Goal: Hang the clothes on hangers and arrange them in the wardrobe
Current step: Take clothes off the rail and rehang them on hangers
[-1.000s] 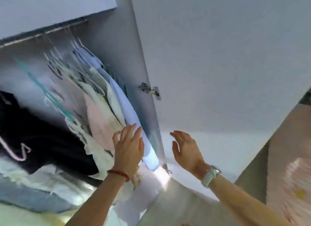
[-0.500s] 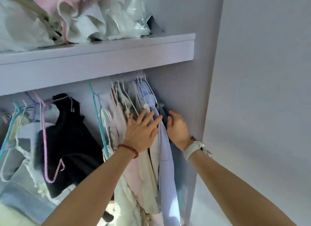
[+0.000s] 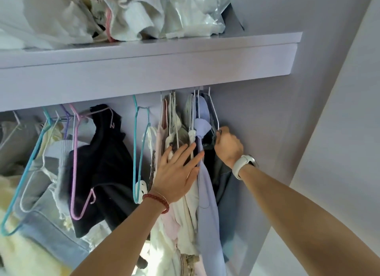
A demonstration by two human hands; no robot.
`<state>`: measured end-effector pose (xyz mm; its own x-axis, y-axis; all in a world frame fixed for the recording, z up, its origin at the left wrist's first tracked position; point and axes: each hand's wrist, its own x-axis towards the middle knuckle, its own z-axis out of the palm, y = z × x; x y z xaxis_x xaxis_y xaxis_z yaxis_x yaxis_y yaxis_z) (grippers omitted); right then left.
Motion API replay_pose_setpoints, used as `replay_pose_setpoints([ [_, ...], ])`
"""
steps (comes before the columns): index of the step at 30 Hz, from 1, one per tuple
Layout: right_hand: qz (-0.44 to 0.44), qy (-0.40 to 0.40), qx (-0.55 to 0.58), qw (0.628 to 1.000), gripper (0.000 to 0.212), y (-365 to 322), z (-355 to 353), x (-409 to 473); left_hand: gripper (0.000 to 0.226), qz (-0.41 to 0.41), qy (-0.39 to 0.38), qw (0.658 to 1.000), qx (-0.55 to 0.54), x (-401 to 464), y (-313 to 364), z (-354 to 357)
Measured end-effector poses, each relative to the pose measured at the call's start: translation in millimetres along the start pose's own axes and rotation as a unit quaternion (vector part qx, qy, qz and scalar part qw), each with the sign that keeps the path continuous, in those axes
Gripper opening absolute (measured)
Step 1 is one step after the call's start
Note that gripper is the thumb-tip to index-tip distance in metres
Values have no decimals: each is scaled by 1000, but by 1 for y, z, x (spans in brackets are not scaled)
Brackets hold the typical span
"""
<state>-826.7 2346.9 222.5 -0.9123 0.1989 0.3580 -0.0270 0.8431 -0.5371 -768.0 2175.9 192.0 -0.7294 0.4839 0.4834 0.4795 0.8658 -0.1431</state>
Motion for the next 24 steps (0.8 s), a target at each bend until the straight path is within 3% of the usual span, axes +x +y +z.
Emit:
replay_pose_setpoints([
  [5,3,84,44,995,27,-5,-10,3,43,-12,7,1000,-13,-1,-1,2],
  [14,13,97,-30,995,24,0,-33,-39,46,-25,-1,999,-30,-14,-23,-9],
  [18,27,94,-51,994,25,7,-35,-84,35,-33,42,996,-67,-19,-32,-14],
  [24,15,136,-29,990,21,16,-35,-179,41,-67,27,993,-97,-23,-19,-31],
])
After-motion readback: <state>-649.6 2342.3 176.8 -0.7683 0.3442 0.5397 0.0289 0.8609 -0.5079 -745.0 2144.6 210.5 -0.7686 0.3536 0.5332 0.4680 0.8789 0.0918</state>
